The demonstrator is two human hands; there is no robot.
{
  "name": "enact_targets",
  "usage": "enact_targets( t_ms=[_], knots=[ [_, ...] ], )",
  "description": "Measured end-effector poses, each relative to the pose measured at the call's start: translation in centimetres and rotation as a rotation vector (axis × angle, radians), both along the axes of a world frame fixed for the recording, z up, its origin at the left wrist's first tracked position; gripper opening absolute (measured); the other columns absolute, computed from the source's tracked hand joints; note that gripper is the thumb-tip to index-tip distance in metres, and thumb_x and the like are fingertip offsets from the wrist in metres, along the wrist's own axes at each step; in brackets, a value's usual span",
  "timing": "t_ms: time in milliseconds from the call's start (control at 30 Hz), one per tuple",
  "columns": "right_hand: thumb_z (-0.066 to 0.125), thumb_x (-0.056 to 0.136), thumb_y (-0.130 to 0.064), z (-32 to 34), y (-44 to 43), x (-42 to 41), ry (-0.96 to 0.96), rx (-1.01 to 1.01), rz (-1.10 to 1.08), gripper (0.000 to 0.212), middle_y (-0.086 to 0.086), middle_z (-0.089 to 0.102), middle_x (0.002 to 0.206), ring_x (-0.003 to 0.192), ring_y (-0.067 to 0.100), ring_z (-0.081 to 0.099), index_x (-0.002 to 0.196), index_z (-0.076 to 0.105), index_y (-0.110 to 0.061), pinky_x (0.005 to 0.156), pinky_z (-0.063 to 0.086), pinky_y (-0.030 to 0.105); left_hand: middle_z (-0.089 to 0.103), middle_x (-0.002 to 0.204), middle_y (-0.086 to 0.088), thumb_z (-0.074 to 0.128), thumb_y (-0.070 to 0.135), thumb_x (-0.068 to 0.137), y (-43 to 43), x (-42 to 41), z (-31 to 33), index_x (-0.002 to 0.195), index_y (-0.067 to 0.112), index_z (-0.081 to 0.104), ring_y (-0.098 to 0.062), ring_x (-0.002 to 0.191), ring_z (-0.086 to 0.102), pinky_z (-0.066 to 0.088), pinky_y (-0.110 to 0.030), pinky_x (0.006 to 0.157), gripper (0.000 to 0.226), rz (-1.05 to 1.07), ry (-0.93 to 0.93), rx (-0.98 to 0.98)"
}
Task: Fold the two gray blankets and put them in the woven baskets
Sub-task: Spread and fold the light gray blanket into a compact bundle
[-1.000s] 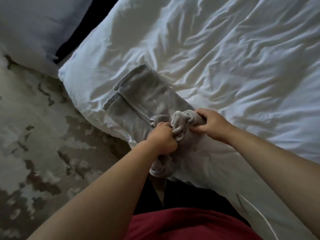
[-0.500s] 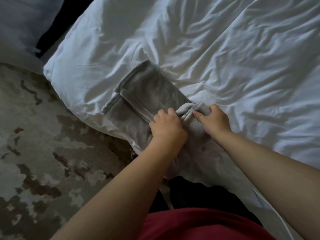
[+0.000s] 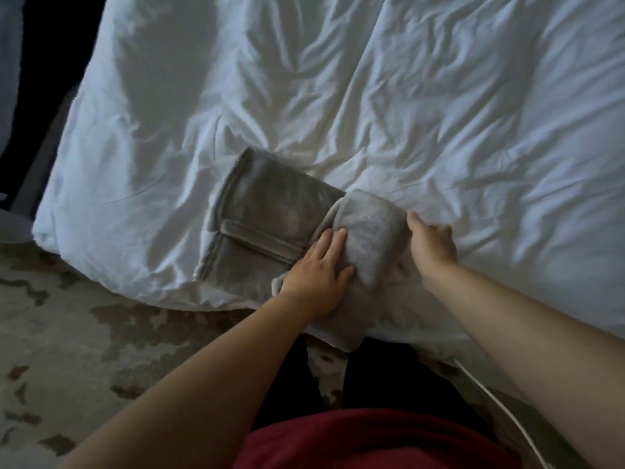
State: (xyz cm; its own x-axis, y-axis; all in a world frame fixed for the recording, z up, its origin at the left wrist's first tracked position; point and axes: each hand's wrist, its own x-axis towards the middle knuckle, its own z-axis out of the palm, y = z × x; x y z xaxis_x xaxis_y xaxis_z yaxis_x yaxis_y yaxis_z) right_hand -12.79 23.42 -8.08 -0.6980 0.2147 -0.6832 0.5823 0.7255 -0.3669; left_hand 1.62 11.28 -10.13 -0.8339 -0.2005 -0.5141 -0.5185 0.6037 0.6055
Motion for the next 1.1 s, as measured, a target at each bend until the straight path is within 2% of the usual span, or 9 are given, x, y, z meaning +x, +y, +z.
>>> enact_targets(
  t_ms=[67, 133, 333, 433, 533, 600, 800, 1000, 1100],
  knots=[
    [0.042, 0.085, -0.072, 0.8, 0.8, 2.3, -0.370, -0.251, -0.195, 0.062, 0.009, 0.067, 0.109, 0.100, 0.031, 0.062, 0.107, 0.062, -0.016, 0.081, 0.048, 0.039, 0.005, 0.162, -0.002, 0.044, 0.043, 0.097, -0.9, 0.3, -0.5, 0.153, 0.026, 0.006, -0.016, 0.147, 0.009, 0.012, -0.027, 0.116, 0.070, -0.024, 0.002, 0.067],
    [0.041, 0.086, -0.072, 1.1, 0.5, 4.3, -0.489, -0.416, -0.236, 0.057, 0.005, 0.071, 0.096, 0.091, 0.025, 0.067, 0.098, 0.064, -0.021, 0.069, 0.051, 0.036, 0.003, 0.162, 0.000, 0.044, 0.042, 0.098, -1.6, 0.3, -1.0, 0.153, 0.026, 0.005, -0.014, 0.147, 0.008, 0.008, -0.021, 0.113, 0.070, -0.032, -0.011, 0.131],
    [0.060, 0.089, -0.039, 2.5, -3.3, 6.5, -0.213, -0.500, 0.037, 0.026, 0.002, 0.071, 0.094, 0.079, 0.012, 0.069, 0.105, 0.065, -0.019, 0.055, 0.051, 0.024, 0.038, 0.150, 0.007, 0.057, 0.025, 0.095, -5.8, 0.9, -2.1, 0.148, 0.028, 0.033, -0.006, 0.139, 0.031, 0.021, -0.016, 0.112, 0.058, 0.313, 0.009, 0.578],
    [0.066, 0.079, -0.044, 3.7, -6.3, 7.5, -0.194, -0.479, 0.191, 0.042, 0.003, 0.067, 0.103, 0.092, 0.017, 0.065, 0.107, 0.062, -0.014, 0.066, 0.050, 0.028, 0.063, 0.127, 0.005, 0.061, 0.026, 0.090, -8.0, 1.1, -2.0, 0.136, 0.031, 0.052, -0.009, 0.120, 0.053, 0.034, -0.008, 0.087, 0.047, 0.305, -0.008, 0.297],
    [0.062, 0.063, -0.050, 4.6, -9.9, 8.4, -0.142, -0.373, 0.333, 0.058, 0.007, 0.063, 0.111, 0.103, 0.021, 0.060, 0.102, 0.057, -0.009, 0.087, 0.051, 0.040, 0.073, 0.099, 0.000, 0.056, 0.024, 0.086, -9.0, 1.3, -0.3, 0.109, 0.027, 0.071, -0.022, 0.097, 0.063, 0.045, -0.024, 0.075, 0.027, 0.382, -0.020, 0.063],
    [0.063, 0.067, -0.045, 5.0, -11.9, 8.7, -0.113, -0.322, 0.418, 0.042, 0.015, 0.059, 0.115, 0.108, 0.029, 0.058, 0.091, 0.053, -0.012, 0.096, 0.049, 0.047, 0.071, 0.097, -0.003, 0.054, 0.024, 0.087, -10.0, 2.1, 0.9, 0.100, 0.022, 0.072, -0.025, 0.095, 0.062, 0.051, -0.034, 0.074, 0.023, 0.403, -0.028, -0.011],
    [0.063, 0.082, -0.015, 5.2, -17.7, 9.7, -0.106, -0.342, 0.561, 0.024, 0.004, 0.050, 0.067, 0.055, 0.016, 0.054, 0.067, 0.045, -0.013, 0.064, 0.050, 0.036, 0.070, 0.100, -0.013, 0.047, 0.022, 0.093, -13.3, 6.2, 3.7, 0.093, 0.011, 0.071, -0.032, 0.097, 0.061, 0.045, -0.033, 0.075, 0.027, 0.652, -0.045, -0.078],
    [0.055, 0.084, -0.006, 5.2, -21.6, 10.8, -0.208, -0.340, 0.593, 0.013, 0.009, 0.055, 0.064, 0.054, 0.016, 0.058, 0.071, 0.056, -0.004, 0.071, 0.054, 0.033, 0.066, 0.119, -0.010, 0.044, 0.020, 0.092, -12.3, 8.2, 7.9, 0.118, 0.016, 0.065, -0.029, 0.113, 0.057, 0.044, -0.033, 0.092, 0.034, 0.963, 0.007, -0.091],
    [0.047, 0.084, -0.001, 6.2, -22.0, 10.6, -0.316, -0.350, 0.644, 0.017, 0.009, 0.052, 0.063, 0.046, 0.014, 0.051, 0.070, 0.055, -0.005, 0.047, 0.048, 0.023, 0.062, 0.124, -0.011, 0.039, 0.019, 0.092, -10.5, 6.8, 9.0, 0.122, 0.018, 0.060, -0.030, 0.119, 0.054, 0.040, -0.044, 0.102, 0.037, 1.017, 0.032, -0.066]
  ],
)
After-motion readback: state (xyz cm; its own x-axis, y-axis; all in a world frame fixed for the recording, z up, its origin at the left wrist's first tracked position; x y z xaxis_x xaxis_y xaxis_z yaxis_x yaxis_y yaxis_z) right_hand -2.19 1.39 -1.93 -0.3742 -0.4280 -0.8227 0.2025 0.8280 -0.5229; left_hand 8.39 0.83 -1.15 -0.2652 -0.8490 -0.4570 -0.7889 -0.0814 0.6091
